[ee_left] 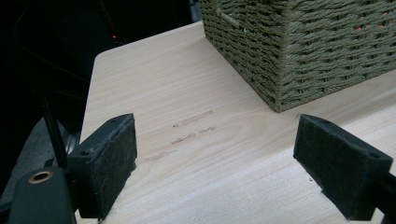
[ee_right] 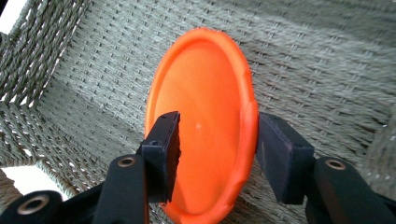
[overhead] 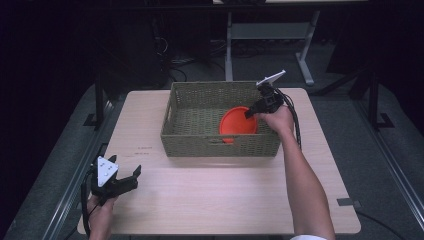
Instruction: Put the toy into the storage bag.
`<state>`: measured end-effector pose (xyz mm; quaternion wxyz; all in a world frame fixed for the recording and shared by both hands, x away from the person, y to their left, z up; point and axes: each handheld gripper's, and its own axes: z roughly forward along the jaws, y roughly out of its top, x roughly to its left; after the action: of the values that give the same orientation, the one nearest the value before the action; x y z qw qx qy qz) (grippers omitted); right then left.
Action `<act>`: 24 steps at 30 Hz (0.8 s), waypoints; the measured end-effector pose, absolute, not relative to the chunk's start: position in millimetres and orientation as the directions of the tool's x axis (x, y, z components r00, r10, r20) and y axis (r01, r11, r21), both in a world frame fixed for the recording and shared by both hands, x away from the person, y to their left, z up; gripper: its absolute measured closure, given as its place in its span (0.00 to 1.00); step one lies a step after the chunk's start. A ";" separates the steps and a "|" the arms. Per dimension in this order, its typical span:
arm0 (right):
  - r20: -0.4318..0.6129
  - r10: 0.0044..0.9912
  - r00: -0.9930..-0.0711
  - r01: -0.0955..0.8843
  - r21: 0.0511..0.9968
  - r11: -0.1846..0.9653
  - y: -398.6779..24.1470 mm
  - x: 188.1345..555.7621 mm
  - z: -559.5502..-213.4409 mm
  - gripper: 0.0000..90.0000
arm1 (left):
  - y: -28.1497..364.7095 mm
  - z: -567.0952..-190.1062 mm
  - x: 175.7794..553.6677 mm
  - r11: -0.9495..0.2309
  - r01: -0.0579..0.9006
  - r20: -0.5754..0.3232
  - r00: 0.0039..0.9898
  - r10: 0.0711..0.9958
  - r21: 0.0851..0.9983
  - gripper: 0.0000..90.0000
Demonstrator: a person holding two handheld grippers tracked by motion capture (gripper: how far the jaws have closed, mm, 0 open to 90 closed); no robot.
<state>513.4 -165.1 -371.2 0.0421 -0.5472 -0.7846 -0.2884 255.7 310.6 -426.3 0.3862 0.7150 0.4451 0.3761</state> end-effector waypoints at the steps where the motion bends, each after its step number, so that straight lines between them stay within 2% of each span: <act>1: 0.379 0.836 -0.397 0.882 0.410 0.232 -165.6 513.0 -369.9 0.54 | 310.6 -426.1 255.5 -0.305 0.347 0.194 0.320 0.927 0.887 0.14; 5: 0.406 0.824 -0.396 0.877 0.433 0.208 -171.6 510.6 -364.4 0.54 | 310.0 -426.3 255.5 -0.308 0.346 0.196 0.321 0.926 0.886 0.14; 14: 0.412 0.797 -0.441 0.853 0.468 0.230 -172.1 502.2 -352.5 0.51 | 308.5 -426.4 255.5 -0.313 0.342 0.199 0.330 0.923 0.886 0.14; 24: 0.444 0.752 -0.488 0.832 0.498 0.247 -167.8 492.8 -341.0 0.44 | 308.3 -425.7 254.9 -0.313 0.341 0.200 0.327 0.923 0.887 0.14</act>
<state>492.8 -167.8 -341.0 0.0568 -0.5027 -0.7874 -0.3522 254.9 308.3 -425.7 0.3864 0.7172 0.4407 0.3771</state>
